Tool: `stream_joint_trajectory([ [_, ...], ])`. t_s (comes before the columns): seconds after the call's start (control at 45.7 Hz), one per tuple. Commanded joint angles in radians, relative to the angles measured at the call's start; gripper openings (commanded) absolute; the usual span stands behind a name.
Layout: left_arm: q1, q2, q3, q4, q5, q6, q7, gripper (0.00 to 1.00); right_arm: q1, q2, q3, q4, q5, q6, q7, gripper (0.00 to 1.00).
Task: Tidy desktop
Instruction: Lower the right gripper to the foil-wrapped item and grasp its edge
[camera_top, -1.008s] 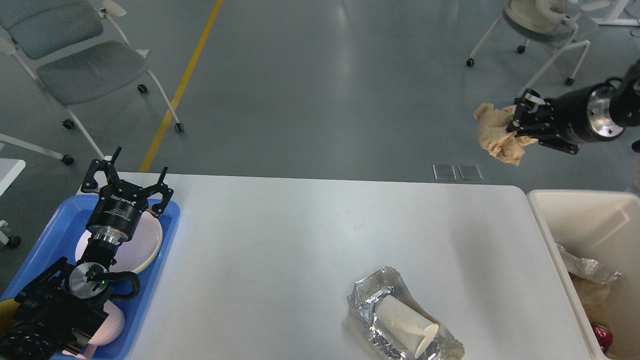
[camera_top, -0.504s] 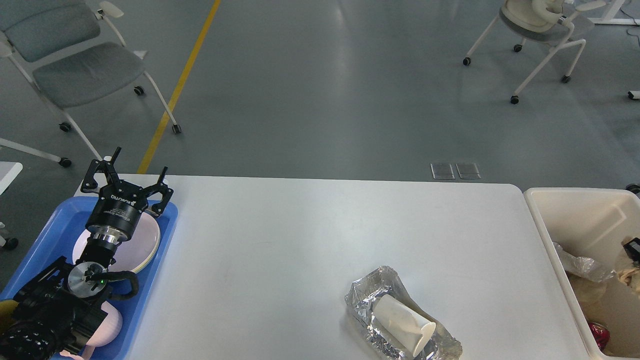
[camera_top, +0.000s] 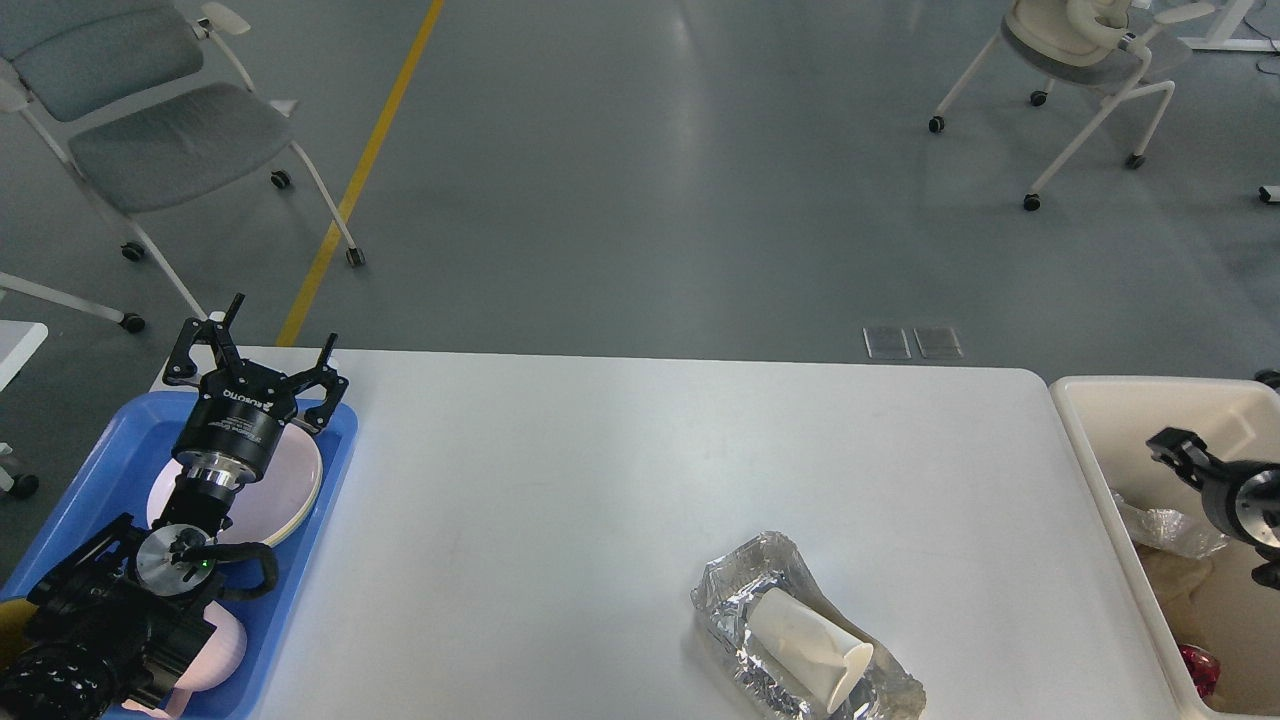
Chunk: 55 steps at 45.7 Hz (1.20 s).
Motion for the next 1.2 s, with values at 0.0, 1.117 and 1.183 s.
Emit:
stream_joint_trajectory([
  [0.0,0.0,0.0,0.0,0.0,0.0,0.0,0.0,0.96,0.31,0.011,-0.202,0.156,0.002,0.13,0.0,1.0],
  [1.117,0.0,0.0,0.0,0.0,0.0,0.0,0.0,0.96,0.173,0.164,-0.129,0.289,0.0,0.837,-0.002,1.0],
  [1.183,0.0,0.0,0.0,0.0,0.0,0.0,0.0,0.96,0.147,0.167,-0.125,0.289,0.0,0.837,-0.002,1.0],
])
